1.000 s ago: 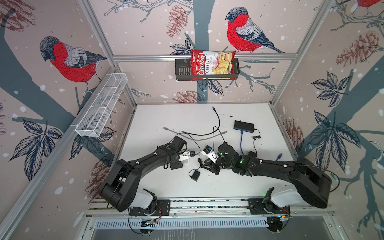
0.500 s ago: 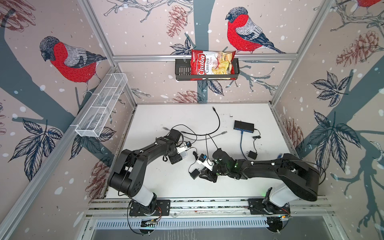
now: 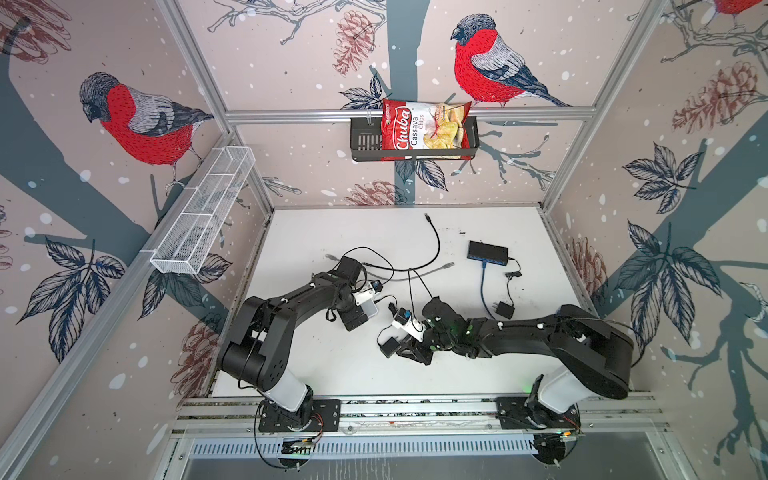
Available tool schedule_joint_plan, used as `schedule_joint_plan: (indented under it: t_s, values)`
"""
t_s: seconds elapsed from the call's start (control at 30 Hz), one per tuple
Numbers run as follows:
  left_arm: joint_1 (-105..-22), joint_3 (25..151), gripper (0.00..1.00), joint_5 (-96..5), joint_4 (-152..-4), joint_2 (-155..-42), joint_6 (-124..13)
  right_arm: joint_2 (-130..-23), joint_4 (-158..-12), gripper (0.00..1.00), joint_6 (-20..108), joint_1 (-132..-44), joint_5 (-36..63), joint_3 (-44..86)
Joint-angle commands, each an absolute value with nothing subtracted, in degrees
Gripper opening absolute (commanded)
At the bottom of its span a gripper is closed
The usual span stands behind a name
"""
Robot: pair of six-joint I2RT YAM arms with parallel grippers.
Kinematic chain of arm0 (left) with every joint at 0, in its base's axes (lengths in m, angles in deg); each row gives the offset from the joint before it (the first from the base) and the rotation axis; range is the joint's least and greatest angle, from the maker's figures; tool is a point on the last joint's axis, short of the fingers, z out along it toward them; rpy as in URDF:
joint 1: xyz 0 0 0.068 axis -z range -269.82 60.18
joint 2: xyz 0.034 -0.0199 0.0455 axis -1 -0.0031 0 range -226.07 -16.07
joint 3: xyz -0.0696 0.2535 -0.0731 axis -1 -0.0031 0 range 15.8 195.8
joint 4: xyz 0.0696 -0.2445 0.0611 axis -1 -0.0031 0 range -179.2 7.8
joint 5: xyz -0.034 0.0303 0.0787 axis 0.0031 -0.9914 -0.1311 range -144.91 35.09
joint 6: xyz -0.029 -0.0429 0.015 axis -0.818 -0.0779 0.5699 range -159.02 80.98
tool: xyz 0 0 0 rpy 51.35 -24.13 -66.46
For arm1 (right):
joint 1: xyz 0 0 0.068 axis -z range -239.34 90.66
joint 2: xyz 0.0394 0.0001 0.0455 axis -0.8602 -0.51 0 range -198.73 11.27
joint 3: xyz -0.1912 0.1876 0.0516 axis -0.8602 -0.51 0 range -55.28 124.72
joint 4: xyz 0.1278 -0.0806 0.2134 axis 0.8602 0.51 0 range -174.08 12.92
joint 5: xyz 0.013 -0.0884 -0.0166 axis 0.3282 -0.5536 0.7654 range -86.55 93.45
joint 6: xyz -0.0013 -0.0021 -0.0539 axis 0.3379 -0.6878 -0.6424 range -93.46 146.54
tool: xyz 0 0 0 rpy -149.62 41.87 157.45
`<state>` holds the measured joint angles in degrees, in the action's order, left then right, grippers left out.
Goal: Insert the plug into the switch port
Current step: 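Set the white router on the table and release it with the left gripper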
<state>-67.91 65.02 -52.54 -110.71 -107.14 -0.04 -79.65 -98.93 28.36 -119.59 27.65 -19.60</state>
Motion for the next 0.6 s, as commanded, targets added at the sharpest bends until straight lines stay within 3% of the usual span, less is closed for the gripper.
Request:
schedule_joint_plan:
  t_s: [0.0, 0.57]
  values:
    - [-68.1, 65.0, 0.97, -53.6, -113.8, -106.8, -0.7, -80.3, -99.3, 0.35, 28.0, -120.0, 28.1, -19.1]
    - [-68.3, 65.4, 0.97, -45.0, -109.3, -91.9, -3.2, -86.6, -99.3, 0.35, 27.5, -121.1, 30.9, -14.9]
